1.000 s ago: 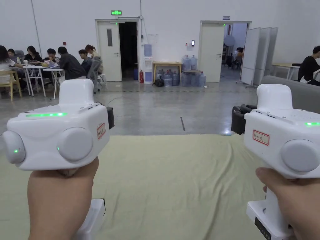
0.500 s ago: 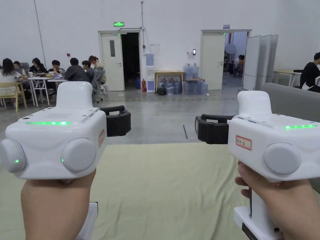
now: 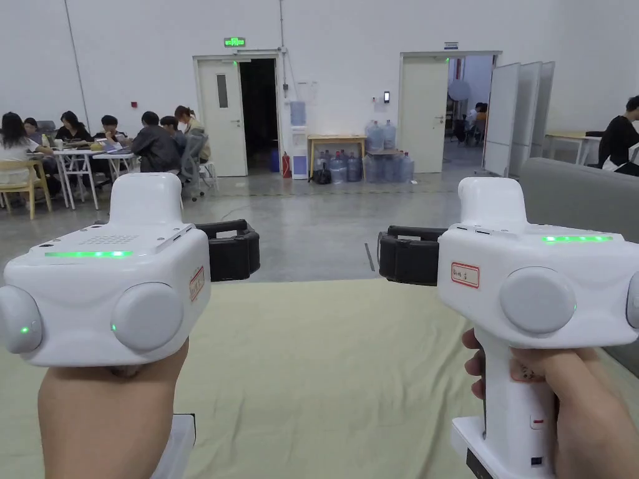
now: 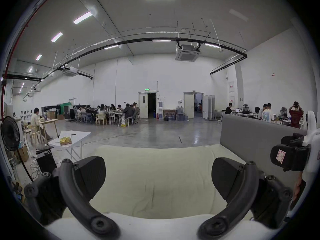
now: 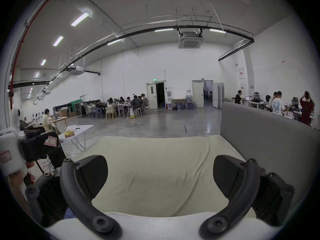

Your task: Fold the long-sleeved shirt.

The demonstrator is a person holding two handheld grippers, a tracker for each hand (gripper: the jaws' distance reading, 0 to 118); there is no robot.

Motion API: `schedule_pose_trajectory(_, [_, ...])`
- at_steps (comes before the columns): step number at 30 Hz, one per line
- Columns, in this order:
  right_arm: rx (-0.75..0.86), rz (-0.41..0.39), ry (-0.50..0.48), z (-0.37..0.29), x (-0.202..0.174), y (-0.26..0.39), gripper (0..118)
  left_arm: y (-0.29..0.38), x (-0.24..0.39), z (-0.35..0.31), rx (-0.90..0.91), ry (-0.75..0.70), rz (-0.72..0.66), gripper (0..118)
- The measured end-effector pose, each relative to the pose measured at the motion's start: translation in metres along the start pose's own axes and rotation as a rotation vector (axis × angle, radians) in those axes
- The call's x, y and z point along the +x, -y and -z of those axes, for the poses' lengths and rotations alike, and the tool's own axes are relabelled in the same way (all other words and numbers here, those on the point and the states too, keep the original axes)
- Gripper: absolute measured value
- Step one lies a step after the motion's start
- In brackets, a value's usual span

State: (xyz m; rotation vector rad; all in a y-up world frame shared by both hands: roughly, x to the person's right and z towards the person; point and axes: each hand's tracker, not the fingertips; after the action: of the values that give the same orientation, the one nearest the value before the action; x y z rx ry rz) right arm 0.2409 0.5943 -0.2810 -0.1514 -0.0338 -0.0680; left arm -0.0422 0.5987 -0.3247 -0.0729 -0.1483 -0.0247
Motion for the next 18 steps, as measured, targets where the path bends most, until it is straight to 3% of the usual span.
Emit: schedule_pose_trajectory(18, [-0.011,0.002,0.041,-0.0008,-0.0084,-0.0023,118,0.0017,-0.005,0.0009,-0.011,0.01,-0.004,118])
